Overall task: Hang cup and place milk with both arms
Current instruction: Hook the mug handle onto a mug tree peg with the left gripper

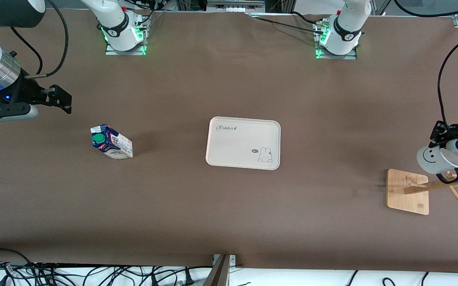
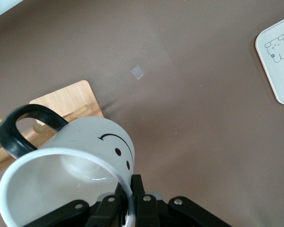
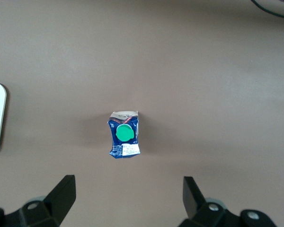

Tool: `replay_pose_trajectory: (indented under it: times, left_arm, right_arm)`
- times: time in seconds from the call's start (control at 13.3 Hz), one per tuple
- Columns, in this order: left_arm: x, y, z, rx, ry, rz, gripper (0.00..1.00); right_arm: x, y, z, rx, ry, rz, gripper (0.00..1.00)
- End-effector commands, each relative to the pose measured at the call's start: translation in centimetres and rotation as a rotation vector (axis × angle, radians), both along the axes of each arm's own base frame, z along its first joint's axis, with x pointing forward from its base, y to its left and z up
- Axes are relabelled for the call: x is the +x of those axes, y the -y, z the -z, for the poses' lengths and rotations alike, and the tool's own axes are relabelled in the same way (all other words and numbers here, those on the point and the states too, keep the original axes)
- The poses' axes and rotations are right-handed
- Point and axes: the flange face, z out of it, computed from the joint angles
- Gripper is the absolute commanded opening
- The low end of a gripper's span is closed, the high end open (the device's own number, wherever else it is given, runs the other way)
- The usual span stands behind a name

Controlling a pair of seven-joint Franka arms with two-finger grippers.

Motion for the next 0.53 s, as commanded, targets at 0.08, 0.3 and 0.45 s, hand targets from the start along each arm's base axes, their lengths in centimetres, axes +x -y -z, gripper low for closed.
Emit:
replay_pose_trajectory:
  times: [0.08,0.3,0.45]
  left_arm:
    - [0.1,-1.9,-0.23,0.01,0.008,0.004,0.0]
    - [0.1,-1.97,-0.07,0.006,0.006,0.003,0.0]
    - [-0.09,-2.37,-0.03,0.009,-0.003,-0.007,0.29]
  right_arm:
    - [0.0,-0.36,-0.6,0.008,0.01,0.006,1.0]
    - [0.0,-0.38,-0.66,0.01,0.014,0.006,1.0]
    - [-0.02,-0.38,-0.64,0.01,0.012,0.006,1.0]
